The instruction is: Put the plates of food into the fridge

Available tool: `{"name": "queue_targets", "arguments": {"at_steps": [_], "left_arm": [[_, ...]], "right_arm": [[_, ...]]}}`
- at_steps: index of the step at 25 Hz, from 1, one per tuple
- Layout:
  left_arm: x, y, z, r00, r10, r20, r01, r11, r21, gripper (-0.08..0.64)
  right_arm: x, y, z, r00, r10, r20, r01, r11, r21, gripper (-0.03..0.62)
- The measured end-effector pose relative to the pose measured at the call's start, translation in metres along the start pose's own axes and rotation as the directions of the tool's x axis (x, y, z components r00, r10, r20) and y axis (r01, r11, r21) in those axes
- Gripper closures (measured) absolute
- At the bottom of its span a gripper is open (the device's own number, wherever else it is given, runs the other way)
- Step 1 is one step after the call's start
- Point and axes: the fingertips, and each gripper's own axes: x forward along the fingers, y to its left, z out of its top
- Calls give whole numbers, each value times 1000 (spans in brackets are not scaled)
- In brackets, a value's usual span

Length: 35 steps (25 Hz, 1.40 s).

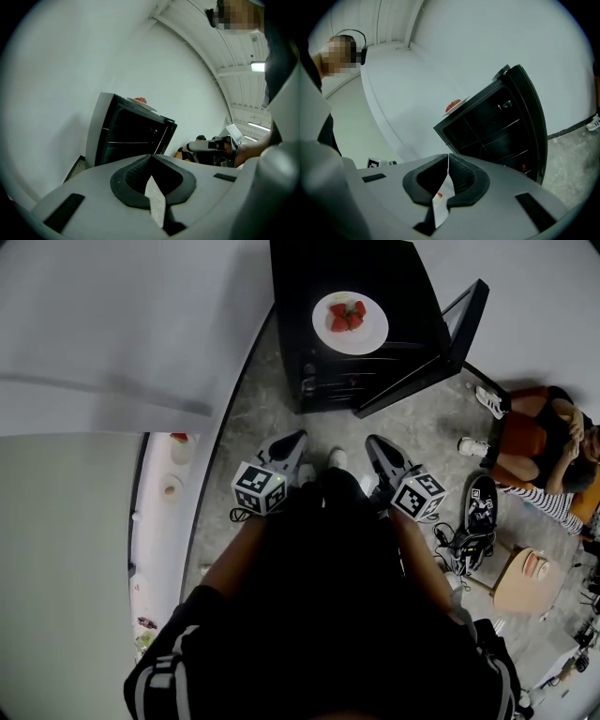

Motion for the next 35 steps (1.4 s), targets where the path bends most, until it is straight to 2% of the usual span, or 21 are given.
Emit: {"name": "queue_targets", "arguments": {"at_steps": [3,8,13,16,25,29,35], "left_arm": [[6,-3,2,1000,4,-2,-4,1000,8,538],[13,-3,16,999,35,17,-35,999,19,538],[22,-2,27,998,56,28,-57,998,28,538],[28,-4,31,998,59,27,-60,998,32,537],[38,0,40,998,65,24,-66,997,39,537],[43,4,45,998,63,28,-64,997,43,537],[51,6,54,998,53,41,-55,997,50,537]], "right_arm": [[4,-4,7,1000,21,1,-21,1000,10,568],[17,-2,24,995,101,-2,-100,994,44,568],[31,2,41,989,150,-10,-150,988,30,568],[38,3,50,987,161,-13,-160,987,28,566],[57,-3,69,986,167,12,-167,977,134,558],[63,-5,75,984,176,36,-179,969,169,515],[72,-3,90,979,195,63,-203,959,197,492]]}}
